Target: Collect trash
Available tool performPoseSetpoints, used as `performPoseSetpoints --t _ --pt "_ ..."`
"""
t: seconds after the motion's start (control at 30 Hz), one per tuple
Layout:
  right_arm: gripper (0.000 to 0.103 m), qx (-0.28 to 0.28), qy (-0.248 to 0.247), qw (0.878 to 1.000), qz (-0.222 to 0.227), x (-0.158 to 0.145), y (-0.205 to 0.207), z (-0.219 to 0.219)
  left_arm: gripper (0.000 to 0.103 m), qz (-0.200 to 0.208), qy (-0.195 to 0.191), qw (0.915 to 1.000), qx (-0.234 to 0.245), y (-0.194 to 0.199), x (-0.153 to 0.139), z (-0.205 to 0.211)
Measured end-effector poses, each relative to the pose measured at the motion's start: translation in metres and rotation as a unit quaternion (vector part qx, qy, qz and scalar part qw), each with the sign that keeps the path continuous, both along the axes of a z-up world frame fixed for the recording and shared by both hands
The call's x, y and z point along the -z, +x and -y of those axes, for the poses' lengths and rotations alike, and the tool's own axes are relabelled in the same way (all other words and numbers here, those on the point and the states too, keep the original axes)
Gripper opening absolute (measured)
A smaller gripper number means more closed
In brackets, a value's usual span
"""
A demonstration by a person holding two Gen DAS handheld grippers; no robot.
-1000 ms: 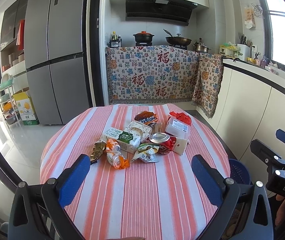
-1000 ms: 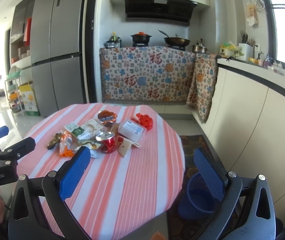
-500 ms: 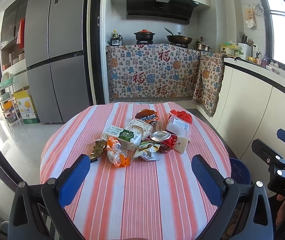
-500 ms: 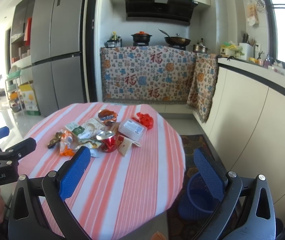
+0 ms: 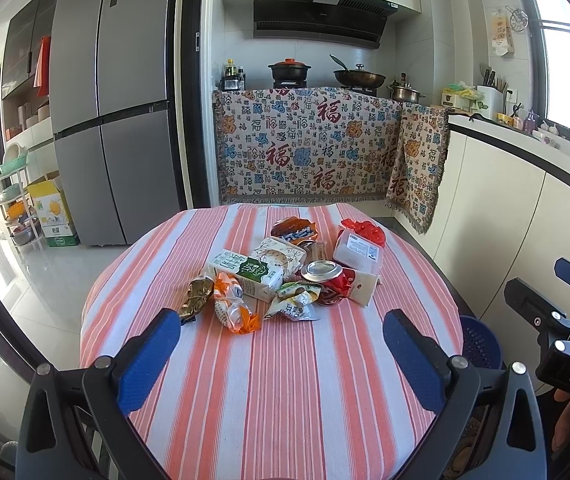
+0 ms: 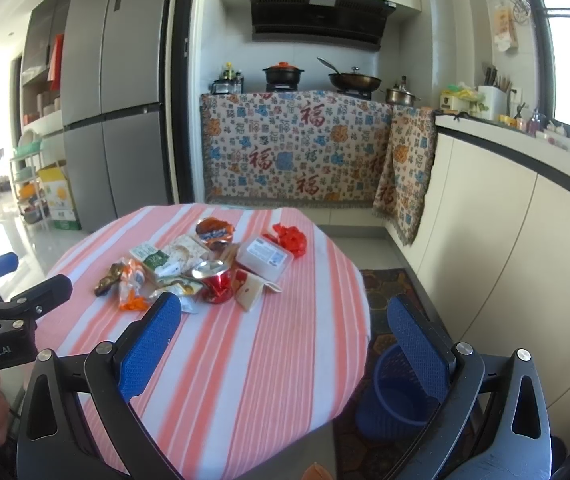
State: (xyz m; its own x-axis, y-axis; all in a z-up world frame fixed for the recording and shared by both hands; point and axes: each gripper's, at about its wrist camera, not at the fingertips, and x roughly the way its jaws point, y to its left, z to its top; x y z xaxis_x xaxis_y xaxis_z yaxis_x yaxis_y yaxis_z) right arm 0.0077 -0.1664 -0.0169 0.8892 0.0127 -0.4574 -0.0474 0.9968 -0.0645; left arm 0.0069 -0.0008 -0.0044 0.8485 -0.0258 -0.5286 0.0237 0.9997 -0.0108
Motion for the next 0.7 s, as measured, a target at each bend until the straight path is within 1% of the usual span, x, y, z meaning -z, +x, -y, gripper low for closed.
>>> performPoseSetpoints --t 0.7 --pt "0.103 -0.001 0.0 1.0 0.0 0.0002 0.0 -0.0001 0.103 -0.002 -0.002 1.0 -0.006 0.0014 0.0046 -0.0047"
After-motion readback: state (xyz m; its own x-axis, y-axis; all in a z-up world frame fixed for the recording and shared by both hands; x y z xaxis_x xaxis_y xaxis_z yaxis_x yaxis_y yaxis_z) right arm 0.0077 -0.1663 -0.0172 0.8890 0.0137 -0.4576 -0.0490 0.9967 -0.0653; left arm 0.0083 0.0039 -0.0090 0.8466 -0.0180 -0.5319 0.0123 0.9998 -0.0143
